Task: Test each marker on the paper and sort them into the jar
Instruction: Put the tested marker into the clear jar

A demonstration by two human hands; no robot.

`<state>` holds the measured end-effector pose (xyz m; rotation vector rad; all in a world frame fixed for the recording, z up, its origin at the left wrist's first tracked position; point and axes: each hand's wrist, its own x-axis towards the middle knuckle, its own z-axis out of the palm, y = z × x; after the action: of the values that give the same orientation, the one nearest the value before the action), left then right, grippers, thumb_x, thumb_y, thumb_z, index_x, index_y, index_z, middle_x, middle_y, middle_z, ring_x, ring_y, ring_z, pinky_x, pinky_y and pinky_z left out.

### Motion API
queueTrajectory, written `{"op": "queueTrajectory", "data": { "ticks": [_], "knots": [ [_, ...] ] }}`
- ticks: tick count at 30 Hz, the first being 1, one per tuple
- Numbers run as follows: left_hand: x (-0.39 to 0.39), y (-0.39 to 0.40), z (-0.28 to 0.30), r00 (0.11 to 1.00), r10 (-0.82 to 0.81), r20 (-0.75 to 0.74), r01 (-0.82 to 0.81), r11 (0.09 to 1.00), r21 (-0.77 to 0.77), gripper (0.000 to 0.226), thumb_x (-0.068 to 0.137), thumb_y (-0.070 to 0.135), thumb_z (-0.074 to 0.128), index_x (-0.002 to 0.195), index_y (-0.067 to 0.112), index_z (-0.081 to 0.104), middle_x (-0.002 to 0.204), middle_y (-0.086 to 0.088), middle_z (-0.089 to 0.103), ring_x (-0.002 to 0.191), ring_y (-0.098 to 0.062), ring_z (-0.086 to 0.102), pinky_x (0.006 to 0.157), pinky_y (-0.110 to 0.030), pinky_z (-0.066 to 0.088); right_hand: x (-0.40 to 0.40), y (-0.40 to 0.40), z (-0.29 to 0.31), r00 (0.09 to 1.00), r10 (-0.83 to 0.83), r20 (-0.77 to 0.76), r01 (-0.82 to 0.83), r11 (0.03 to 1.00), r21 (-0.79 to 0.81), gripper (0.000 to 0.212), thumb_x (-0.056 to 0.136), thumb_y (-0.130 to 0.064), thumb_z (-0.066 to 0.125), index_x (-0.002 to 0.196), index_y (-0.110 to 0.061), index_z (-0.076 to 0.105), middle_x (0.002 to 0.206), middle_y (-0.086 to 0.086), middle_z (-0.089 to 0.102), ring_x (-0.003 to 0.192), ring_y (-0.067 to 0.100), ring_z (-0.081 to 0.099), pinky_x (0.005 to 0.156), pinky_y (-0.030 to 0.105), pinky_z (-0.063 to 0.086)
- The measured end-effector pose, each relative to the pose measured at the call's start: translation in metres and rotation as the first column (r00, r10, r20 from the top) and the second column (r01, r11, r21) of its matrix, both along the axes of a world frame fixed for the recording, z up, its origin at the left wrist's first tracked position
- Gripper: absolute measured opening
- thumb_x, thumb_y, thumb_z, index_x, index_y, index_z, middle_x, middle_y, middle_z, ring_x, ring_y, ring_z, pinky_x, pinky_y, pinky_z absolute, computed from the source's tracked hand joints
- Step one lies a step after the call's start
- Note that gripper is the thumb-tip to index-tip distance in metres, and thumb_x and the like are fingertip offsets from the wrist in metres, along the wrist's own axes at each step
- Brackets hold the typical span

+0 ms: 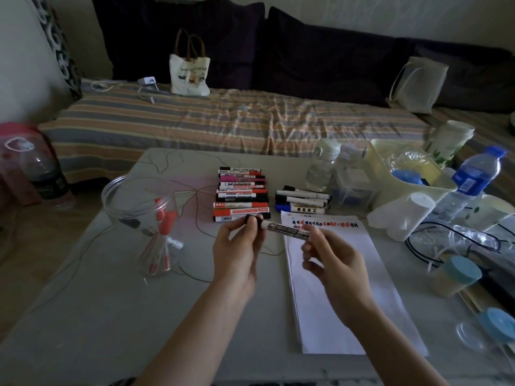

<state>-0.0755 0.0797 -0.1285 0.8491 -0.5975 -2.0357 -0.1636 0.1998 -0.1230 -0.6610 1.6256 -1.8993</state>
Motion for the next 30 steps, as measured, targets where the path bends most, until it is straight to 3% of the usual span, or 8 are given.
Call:
{"op": "queueTrajectory", "data": {
  "ticks": [6,11,14,17,21,23,26,30],
  "knots": [
    [0.017,-0.001,0.009,0.992,0.083,0.092,-0.038,0.910,-0.412,0.018,0.085,0.003,0.069,0.099,0.010,0.060,0.087,-0.005,0.076,0.081,-0.017,0.073,0.074,-0.028,0.058,-0.001,0.001,-0.005,0.900,0.044,-0.434,0.061,0.972,0.226,0.011,0.082,-0.021,0.072,0.090,-0.027,0.068,0.084,-0.012,0.072,0.080,0.006,0.068,0.070,0.019,0.057],
    [0.045,0.000,0.027,0.950,0.250,0.187,-0.071,0.756,-0.651,0.023,0.083,0.003,0.072,0.094,0.019,0.061,0.086,-0.001,0.074,0.079,-0.010,0.072,0.075,-0.021,0.056,0.014,-0.016,-0.006,0.861,0.090,-0.500,0.059,0.960,0.275,0.020,0.080,-0.012,0.077,0.086,-0.028,0.066,0.083,-0.016,0.072,0.079,0.008,0.068,0.073,0.028,0.058],
    [0.064,-0.011,0.046,0.921,0.344,0.184,-0.091,0.650,-0.755,0.024,0.083,0.003,0.073,0.094,0.020,0.062,0.089,0.006,0.071,0.081,-0.003,0.069,0.074,-0.016,0.053,0.037,-0.037,0.004,0.860,0.099,-0.500,0.026,0.971,0.238,0.022,0.078,-0.013,0.079,0.089,-0.027,0.066,0.083,-0.012,0.072,0.080,0.006,0.069,0.072,0.023,0.057],
    [0.091,-0.033,0.068,0.878,0.450,0.163,-0.133,0.557,-0.820,0.027,0.084,0.005,0.072,0.093,0.027,0.060,0.091,0.008,0.071,0.085,-0.005,0.070,0.077,-0.018,0.053,0.056,-0.055,0.022,0.816,0.125,-0.565,0.021,0.969,0.244,0.027,0.081,-0.022,0.078,0.097,-0.035,0.060,0.095,-0.023,0.066,0.086,-0.004,0.064,0.070,0.015,0.050],
    [0.136,-0.071,0.094,0.749,0.650,0.130,-0.186,0.394,-0.900,0.022,0.084,0.005,0.071,0.095,0.020,0.060,0.087,0.006,0.069,0.079,0.002,0.066,0.073,-0.012,0.051,0.070,-0.065,0.034,0.786,0.106,-0.609,0.038,0.975,0.219,0.016,0.087,-0.022,0.071,0.100,-0.028,0.063,0.094,-0.018,0.066,0.084,-0.006,0.062,0.066,0.008,0.047],
    [0.151,-0.088,0.096,0.666,0.730,0.152,-0.140,0.322,-0.936,0.019,0.084,0.005,0.072,0.096,0.015,0.060,0.085,0.003,0.068,0.075,0.001,0.064,0.070,-0.015,0.052,0.073,-0.066,0.031,0.781,0.117,-0.613,0.035,0.973,0.230,0.013,0.088,-0.020,0.070,0.098,-0.026,0.065,0.090,-0.016,0.067,0.081,-0.002,0.064,0.070,0.013,0.052],
    [0.156,-0.101,0.085,0.549,0.785,0.285,0.076,0.293,-0.953,0.018,0.083,0.010,0.073,0.092,0.016,0.059,0.084,0.002,0.067,0.076,-0.013,0.064,0.070,-0.034,0.054,0.074,-0.064,0.018,0.778,0.159,-0.608,0.013,0.963,0.269,0.015,0.088,-0.018,0.069,0.092,-0.032,0.065,0.086,-0.013,0.069,0.079,0.000,0.066,0.077,0.025,0.057],
    [0.145,-0.098,0.066,0.391,0.799,0.457,0.377,0.314,-0.871,0.017,0.083,0.021,0.074,0.087,0.023,0.058,0.080,0.012,0.064,0.074,-0.012,0.061,0.074,-0.037,0.051,0.067,-0.059,0.004,0.754,0.219,-0.619,0.006,0.941,0.340,0.022,0.089,-0.015,0.068,0.087,-0.037,0.063,0.084,-0.013,0.069,0.079,-0.001,0.066,0.071,0.013,0.052]
  ]
}}
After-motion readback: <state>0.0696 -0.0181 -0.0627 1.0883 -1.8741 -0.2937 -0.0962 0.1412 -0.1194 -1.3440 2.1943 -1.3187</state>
